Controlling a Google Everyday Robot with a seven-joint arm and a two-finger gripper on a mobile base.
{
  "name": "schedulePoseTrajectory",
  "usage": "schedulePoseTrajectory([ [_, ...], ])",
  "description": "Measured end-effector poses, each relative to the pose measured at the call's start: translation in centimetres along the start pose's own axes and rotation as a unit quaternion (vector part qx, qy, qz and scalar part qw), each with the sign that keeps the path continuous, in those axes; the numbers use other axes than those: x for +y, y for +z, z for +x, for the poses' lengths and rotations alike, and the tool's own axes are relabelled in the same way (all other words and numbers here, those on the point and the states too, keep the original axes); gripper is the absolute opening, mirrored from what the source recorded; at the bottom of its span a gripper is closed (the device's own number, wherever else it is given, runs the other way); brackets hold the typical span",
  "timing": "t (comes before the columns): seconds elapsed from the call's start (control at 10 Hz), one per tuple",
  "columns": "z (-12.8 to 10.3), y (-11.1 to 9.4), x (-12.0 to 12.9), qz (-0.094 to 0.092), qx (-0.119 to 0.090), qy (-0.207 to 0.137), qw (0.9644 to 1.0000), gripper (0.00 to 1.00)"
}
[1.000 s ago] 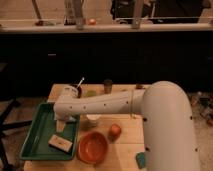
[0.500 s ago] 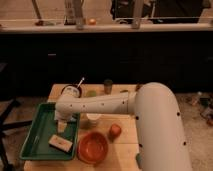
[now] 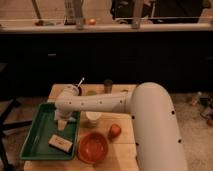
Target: Wipe tray with towel
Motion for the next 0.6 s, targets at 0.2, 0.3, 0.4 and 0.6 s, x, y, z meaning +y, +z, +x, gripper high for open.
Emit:
schedulePoseTrajectory([
  [0.2, 0.51, 0.85, 0.01, -0.008, 0.002, 0.003, 1.0000, 0.79],
  [0.3, 0.74, 1.08, 0.07, -0.010, 0.003, 0.004, 0.9999, 0.73],
  [0.4, 0.94, 1.24, 0.12, -0.012, 0.004, 0.004, 0.9999, 0.62],
  [0.6, 1.15, 1.38, 0.13, -0.014, 0.006, 0.004, 0.9999, 0.43],
])
